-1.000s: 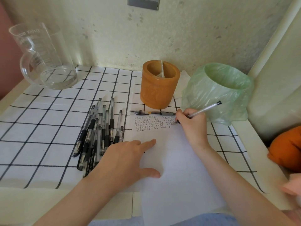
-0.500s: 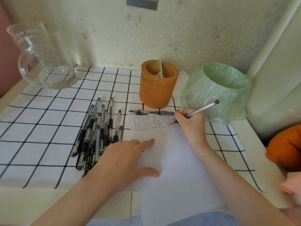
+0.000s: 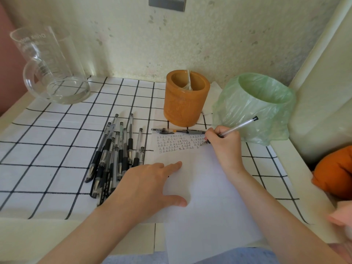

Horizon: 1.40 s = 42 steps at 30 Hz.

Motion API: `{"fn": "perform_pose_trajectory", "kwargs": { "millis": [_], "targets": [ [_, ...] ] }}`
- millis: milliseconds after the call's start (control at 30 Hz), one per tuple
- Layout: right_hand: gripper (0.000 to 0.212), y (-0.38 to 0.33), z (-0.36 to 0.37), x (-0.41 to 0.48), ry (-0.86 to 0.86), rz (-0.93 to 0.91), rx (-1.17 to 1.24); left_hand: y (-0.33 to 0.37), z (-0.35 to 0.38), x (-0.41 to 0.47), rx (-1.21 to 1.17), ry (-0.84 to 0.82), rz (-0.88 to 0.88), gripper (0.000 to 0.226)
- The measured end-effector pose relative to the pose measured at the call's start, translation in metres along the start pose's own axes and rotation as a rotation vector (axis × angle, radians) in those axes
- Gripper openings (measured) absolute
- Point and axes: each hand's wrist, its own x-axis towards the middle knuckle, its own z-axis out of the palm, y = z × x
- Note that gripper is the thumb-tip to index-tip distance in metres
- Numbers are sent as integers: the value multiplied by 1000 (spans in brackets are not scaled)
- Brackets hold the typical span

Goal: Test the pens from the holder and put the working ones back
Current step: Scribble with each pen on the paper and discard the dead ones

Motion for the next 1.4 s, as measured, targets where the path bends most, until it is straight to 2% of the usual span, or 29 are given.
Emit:
{"fn": "perform_pose_trajectory", "kwargs": {
  "millis": [1167,1400],
  "targets": [
    [23,4,2,3,20,14,-5,1,-1,0,0,-13,-1,86],
    [22,-1,1,0,-20,-2,-2,1,0,0,1,-1,4,86]
  ]
}}
